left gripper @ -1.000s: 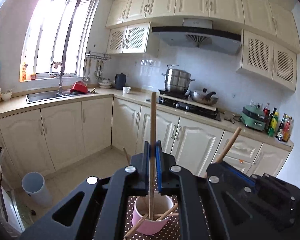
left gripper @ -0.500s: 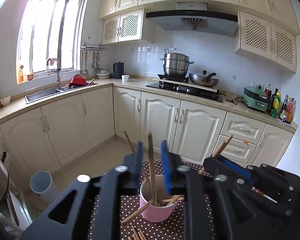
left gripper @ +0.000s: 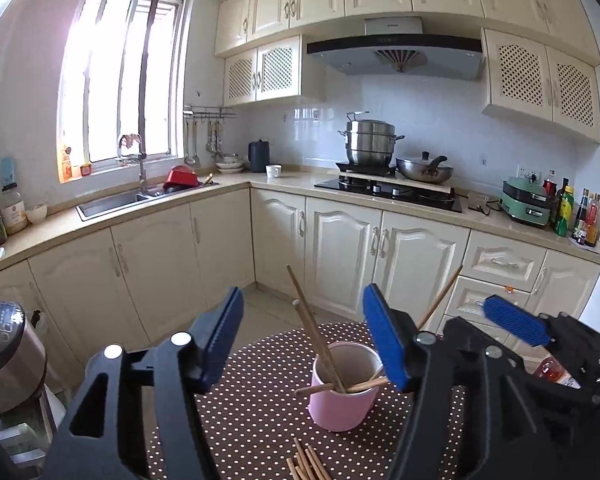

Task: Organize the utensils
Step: 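Open the right gripper and move it back toward the chopstick pile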

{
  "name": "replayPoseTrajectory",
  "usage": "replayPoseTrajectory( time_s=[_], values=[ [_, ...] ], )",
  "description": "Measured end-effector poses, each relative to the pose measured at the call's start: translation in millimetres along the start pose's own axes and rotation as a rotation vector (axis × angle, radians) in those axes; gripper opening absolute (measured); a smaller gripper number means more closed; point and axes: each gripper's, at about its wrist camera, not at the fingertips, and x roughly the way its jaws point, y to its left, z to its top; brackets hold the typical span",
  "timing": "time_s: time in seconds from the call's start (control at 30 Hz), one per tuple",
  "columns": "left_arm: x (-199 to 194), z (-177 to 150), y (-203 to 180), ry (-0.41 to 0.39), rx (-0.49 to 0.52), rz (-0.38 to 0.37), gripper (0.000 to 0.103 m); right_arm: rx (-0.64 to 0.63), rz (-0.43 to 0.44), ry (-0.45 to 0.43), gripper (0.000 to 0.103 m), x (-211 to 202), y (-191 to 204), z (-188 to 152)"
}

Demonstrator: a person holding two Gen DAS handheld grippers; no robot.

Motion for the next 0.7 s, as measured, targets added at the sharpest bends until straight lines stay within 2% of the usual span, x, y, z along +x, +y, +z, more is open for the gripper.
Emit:
replayPoseTrajectory(
  time_s=[0.47,0.7],
  values=[
    [-70.9,-19.5,4.1,-0.072,0.024,0.050,0.073,-0.061,-0.046,-0.071,0.055,-51.5,17.6,-9.4],
    [-87.7,-43.8,10.0,-0.046,0.013,0.052,0.074,-0.081,-0.050,-0.056,0.055,-64.1,24.5,-26.0]
  ],
)
